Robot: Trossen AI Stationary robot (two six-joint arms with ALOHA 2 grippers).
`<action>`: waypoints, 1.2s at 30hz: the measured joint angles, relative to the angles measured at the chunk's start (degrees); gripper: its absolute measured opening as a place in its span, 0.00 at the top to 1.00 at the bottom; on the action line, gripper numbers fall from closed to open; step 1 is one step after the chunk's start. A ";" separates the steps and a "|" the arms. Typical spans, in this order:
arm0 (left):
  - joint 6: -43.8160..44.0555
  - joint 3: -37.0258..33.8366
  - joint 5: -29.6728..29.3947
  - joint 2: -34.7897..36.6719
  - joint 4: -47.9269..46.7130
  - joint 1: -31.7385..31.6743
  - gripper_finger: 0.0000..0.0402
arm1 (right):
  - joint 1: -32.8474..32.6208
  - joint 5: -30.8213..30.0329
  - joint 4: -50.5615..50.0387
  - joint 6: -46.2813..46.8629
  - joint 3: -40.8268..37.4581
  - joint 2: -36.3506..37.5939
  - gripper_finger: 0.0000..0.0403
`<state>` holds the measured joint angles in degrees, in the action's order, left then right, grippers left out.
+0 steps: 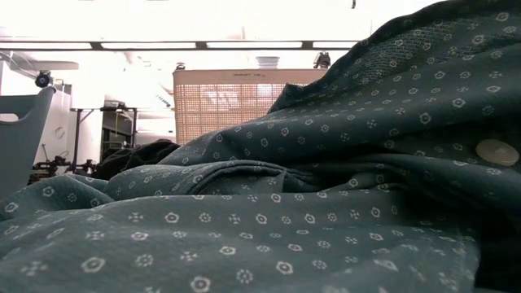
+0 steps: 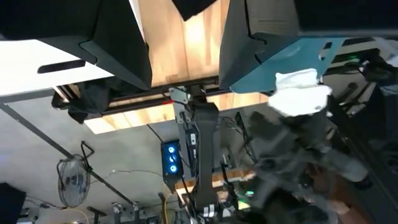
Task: Pick & Place Cloths
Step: Put the white sock into the blue bin
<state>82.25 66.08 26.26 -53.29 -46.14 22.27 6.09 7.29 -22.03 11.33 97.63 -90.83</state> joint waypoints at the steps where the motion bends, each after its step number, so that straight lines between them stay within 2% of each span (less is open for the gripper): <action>1: 2.00 -0.65 0.07 -0.41 -0.35 1.86 0.97 | 0.00 0.00 0.44 0.00 -0.50 0.00 0.55; 3: 5.61 -2.38 0.85 -1.21 -1.07 5.05 0.97 | 0.00 0.00 1.20 0.00 -1.35 0.00 0.57; 8: 13.16 -8.48 7.58 -3.79 -0.56 10.75 0.97 | -0.02 0.02 1.28 0.20 -2.08 -0.01 0.62; 14: 13.86 -15.21 10.75 -5.98 -0.42 12.03 0.93 | -0.04 0.04 1.27 0.12 -2.08 0.00 0.68; 20: 12.41 -18.39 11.38 -5.58 -0.44 12.04 0.78 | -0.07 0.11 0.73 1.58 -2.08 -0.01 0.71; 30: 10.78 -18.44 12.32 -3.50 2.36 11.67 0.41 | -0.04 0.18 -4.88 1.54 -2.08 -0.32 0.72; 36: 9.80 -18.36 10.98 -3.14 9.38 10.08 0.32 | -0.07 0.22 -5.65 1.77 -2.11 -2.03 0.68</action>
<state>92.04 47.71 37.24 -56.42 -36.76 32.35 6.02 7.51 -27.68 13.10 95.53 -92.86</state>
